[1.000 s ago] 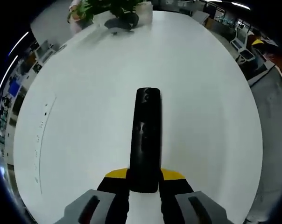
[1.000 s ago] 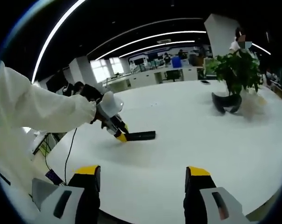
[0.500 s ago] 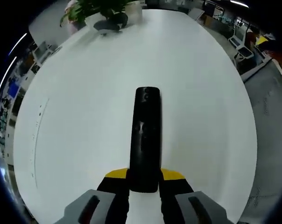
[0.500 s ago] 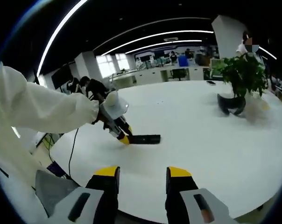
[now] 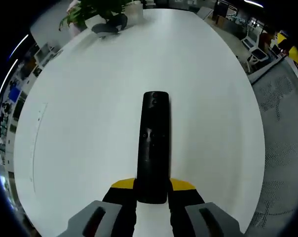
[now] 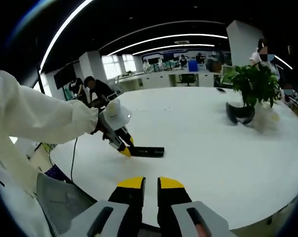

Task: Press the specified remote control buttons in sequence, fully releasing each button before pressing the next.

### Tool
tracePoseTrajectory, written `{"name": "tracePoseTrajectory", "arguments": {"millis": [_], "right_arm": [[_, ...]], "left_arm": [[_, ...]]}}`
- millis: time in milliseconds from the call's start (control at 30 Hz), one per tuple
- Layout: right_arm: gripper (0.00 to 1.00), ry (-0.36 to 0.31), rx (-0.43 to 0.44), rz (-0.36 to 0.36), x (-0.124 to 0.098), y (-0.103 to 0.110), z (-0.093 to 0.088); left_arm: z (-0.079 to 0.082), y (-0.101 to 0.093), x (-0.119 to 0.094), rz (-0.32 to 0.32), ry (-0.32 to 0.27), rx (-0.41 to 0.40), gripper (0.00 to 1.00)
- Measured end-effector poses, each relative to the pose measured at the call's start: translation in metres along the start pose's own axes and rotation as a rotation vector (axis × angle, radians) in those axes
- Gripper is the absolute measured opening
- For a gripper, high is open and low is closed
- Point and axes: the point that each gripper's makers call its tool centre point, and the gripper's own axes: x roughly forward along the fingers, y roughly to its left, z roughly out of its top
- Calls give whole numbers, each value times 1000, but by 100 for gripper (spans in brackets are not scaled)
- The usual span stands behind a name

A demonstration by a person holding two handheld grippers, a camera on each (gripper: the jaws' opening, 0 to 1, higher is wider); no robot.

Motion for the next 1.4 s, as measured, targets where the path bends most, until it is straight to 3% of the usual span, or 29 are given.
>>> {"name": "tracePoseTrajectory", "arguments": {"millis": [400, 933, 1400], "right_arm": [[0, 12, -33, 35, -1, 16, -6], [0, 45, -41, 72, 16, 19, 5], [0, 180, -60, 136, 52, 23, 3]], "left_arm": [[-8, -39, -3, -1, 3, -12, 23], [-14, -82, -7, -11, -2, 11, 23], [-17, -110, -8, -16, -19, 12, 24]]}}
